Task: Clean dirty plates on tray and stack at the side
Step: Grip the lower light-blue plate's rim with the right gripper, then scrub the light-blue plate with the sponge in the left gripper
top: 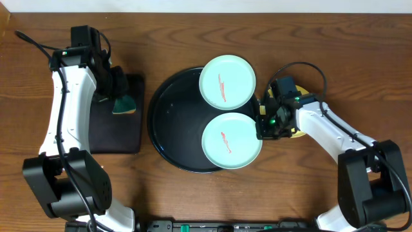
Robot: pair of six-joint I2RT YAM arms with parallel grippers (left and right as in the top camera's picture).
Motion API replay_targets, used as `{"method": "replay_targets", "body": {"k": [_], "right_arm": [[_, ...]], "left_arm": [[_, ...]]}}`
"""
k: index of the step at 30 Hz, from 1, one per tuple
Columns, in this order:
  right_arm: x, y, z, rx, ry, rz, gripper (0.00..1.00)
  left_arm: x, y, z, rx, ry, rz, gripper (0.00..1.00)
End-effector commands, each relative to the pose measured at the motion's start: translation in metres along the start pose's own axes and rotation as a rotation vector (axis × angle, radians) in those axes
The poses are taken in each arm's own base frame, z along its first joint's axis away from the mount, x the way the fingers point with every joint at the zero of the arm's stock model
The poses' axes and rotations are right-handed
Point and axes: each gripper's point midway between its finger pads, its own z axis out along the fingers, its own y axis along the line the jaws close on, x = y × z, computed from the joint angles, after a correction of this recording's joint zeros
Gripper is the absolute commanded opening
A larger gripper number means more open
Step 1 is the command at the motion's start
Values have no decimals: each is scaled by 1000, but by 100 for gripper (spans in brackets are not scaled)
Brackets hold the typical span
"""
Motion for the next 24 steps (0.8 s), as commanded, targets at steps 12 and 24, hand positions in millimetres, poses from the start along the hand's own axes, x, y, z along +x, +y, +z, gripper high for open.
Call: {"method": "replay_targets", "body": {"k": [12, 24], "right_arm": [[-37, 90, 14, -33, -215, 84, 1], [-36, 101, 47, -14, -217, 108, 1]], "left_arm": [[5, -23, 2, 11, -2, 50, 7], [28, -65, 7, 38, 29, 92, 7]]}}
